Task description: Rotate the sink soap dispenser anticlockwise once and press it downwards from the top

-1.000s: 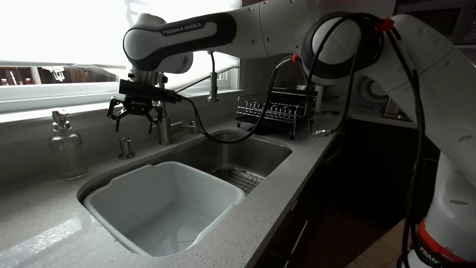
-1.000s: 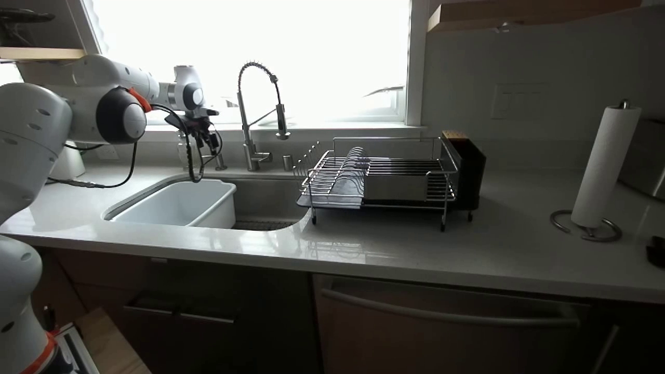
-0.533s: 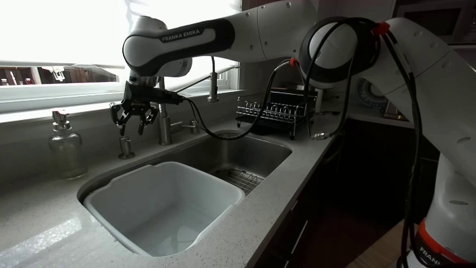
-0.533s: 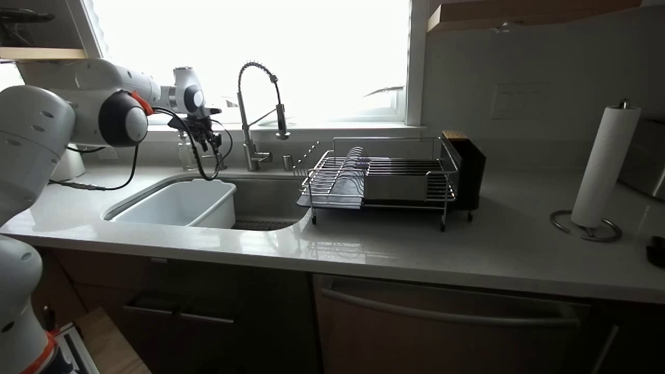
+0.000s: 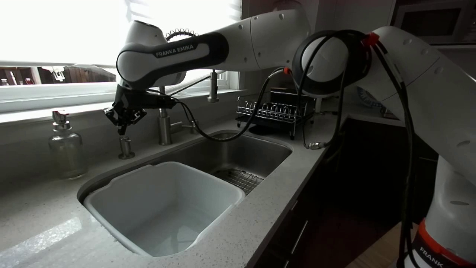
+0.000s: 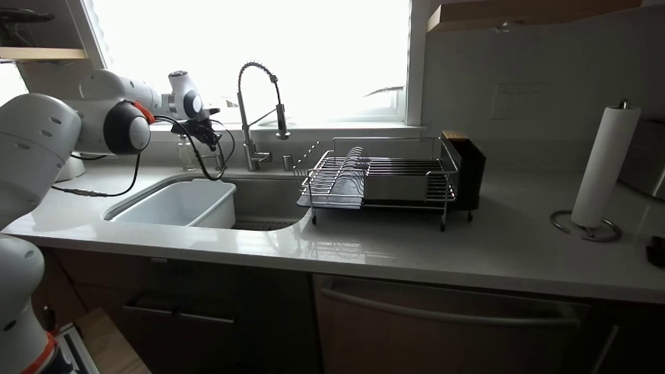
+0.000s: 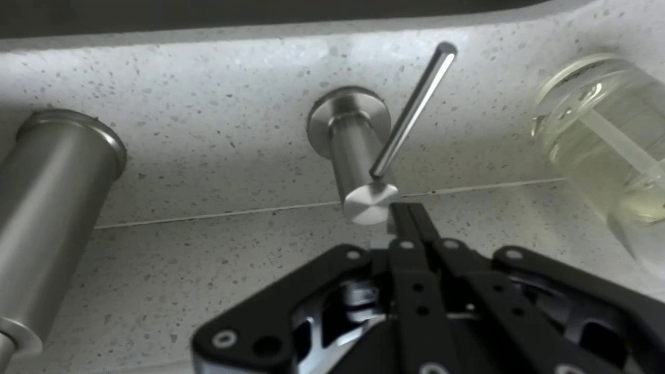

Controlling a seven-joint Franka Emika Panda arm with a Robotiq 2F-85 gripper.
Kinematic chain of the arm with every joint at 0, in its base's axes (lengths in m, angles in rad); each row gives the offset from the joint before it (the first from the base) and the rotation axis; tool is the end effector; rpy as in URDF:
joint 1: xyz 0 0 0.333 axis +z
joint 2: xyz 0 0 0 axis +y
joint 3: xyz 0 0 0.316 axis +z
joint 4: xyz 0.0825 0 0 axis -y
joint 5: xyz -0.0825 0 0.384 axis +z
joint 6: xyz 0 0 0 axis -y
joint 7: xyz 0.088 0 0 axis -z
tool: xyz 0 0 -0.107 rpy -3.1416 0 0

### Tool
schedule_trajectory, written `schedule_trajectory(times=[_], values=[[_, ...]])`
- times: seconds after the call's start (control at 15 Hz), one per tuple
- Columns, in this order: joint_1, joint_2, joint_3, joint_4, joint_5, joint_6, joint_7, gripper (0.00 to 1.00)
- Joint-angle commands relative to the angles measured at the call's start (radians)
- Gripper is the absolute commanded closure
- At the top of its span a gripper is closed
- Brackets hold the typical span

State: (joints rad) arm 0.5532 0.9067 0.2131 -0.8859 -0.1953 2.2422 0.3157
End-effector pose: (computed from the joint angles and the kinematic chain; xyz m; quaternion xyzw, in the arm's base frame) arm 0.6444 0.5034 0.4083 -0.9522 -0.2011 -0.2050 0.1043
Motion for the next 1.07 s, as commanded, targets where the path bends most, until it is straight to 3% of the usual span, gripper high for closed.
schedule_trajectory(times=[0.0,0.53,1.0], values=[[0.028,0.057,-0.03,0.069,-0.039,0.022,-0.003,1.0],[0.055,0.076,-0.08,0.098,-0.057,-0.013,0.018,1.0],[0.058,0.09,-0.074,0.088,-0.025,-0.074,0.05,1.0]])
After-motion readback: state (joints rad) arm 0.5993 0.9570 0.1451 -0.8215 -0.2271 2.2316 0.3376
